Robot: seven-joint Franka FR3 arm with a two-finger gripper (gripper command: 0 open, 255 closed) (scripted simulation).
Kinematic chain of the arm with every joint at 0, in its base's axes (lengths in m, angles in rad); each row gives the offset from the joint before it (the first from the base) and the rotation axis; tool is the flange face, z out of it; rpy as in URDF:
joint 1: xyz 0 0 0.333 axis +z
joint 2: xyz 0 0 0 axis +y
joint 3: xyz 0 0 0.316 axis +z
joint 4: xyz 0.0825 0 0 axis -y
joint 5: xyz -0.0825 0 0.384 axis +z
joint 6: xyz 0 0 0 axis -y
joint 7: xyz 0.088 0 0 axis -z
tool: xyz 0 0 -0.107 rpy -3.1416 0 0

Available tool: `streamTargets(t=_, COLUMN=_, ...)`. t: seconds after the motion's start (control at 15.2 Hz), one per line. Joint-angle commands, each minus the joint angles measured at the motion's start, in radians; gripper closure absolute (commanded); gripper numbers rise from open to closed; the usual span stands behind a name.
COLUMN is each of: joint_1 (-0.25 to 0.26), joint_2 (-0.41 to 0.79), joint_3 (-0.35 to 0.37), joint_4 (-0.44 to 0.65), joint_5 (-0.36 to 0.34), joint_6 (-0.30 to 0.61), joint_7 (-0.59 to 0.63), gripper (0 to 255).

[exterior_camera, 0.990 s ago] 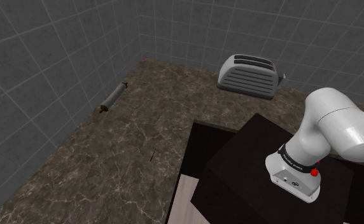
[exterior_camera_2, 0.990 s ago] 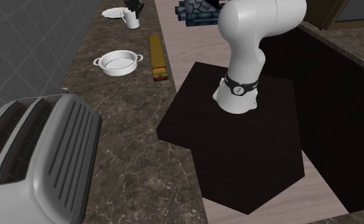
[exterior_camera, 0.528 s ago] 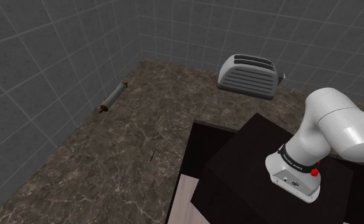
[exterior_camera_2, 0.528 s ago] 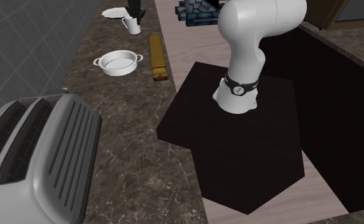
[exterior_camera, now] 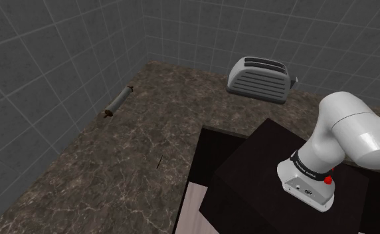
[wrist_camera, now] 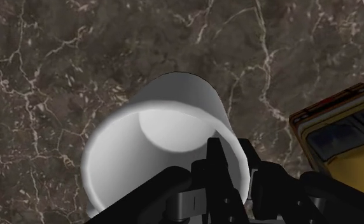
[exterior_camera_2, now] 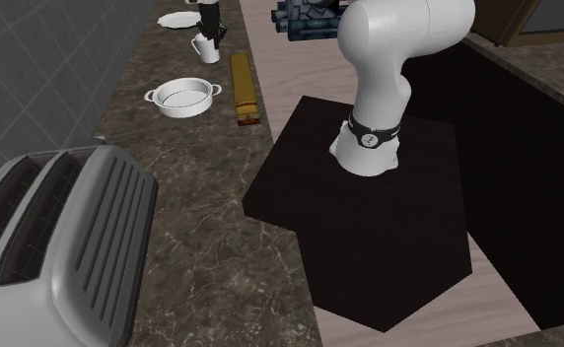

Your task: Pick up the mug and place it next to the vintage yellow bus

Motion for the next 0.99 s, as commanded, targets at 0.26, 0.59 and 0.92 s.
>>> streamTargets(t=0.26, joint_1=0.012, joint_2=-0.049, joint_3=-0.014, joint_4=0.019, joint_5=-0.010, joint_6=0.036, joint_7=-0.002, gripper=255)
streamTargets(t=0.59, joint_1=0.014, joint_2=-0.058, joint_3=-0.017, joint_4=0.024, joint_5=-0.012, joint_6=0.040, joint_7=-0.003, gripper=255)
streamTargets(t=0.92, joint_1=0.014, joint_2=-0.058, joint_3=-0.017, joint_4=0.025, joint_5=-0.012, joint_6=0.040, joint_7=-0.003, gripper=0)
